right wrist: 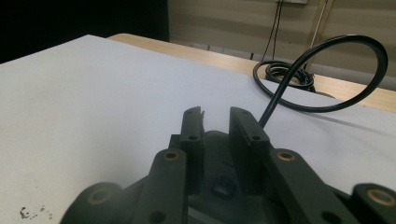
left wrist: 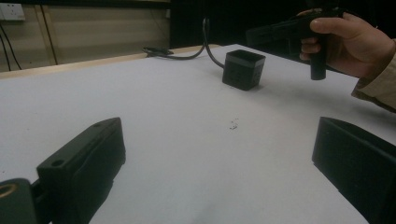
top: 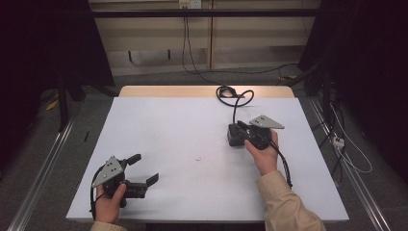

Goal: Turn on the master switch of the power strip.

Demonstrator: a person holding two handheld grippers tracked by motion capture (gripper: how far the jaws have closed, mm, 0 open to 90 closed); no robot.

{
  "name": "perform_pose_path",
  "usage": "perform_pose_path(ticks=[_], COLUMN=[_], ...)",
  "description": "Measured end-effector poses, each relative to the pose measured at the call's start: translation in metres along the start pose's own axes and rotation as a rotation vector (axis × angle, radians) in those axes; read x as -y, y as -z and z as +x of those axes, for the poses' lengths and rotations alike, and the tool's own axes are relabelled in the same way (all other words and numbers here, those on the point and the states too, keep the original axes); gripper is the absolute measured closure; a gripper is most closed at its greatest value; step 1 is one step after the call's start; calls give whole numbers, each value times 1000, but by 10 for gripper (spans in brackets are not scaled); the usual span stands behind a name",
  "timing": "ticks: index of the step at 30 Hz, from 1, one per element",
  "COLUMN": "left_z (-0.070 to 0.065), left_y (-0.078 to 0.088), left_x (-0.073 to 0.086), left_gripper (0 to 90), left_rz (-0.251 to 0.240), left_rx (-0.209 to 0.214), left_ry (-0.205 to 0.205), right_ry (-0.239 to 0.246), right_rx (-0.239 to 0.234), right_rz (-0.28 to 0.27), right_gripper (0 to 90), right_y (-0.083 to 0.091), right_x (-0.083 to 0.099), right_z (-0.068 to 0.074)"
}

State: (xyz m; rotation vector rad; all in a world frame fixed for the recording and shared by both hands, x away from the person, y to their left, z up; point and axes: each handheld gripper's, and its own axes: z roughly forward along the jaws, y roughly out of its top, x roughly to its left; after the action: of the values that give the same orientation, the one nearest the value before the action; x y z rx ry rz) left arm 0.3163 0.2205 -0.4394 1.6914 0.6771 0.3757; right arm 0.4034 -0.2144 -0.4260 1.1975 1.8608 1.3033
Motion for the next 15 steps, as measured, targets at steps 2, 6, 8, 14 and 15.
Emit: perform_pose_path(ticks=[2,6,8,14,15], left_z=[0,0,0,0,0], left_y=[0,0,0,0,0], left_x=[0,0,0,0,0], left_gripper=[24,24,24,24,24], left_rz=[0,1,2,2,2], left_rx=[-1,1,1,0,1], left_ry=[4,0,-2,0,2], right_ry=[-4,-4,-2,-5,-6], right_rx=[-1,-1,1,-4,-4], right_rz=[-1,0,1,10,12], right_gripper=[774,779,796,827,830], right_y=[0,-1,-1,-1,-1], right_x=[0,1,1,2,2], right_z=[-1,-2,-3,-4,-4])
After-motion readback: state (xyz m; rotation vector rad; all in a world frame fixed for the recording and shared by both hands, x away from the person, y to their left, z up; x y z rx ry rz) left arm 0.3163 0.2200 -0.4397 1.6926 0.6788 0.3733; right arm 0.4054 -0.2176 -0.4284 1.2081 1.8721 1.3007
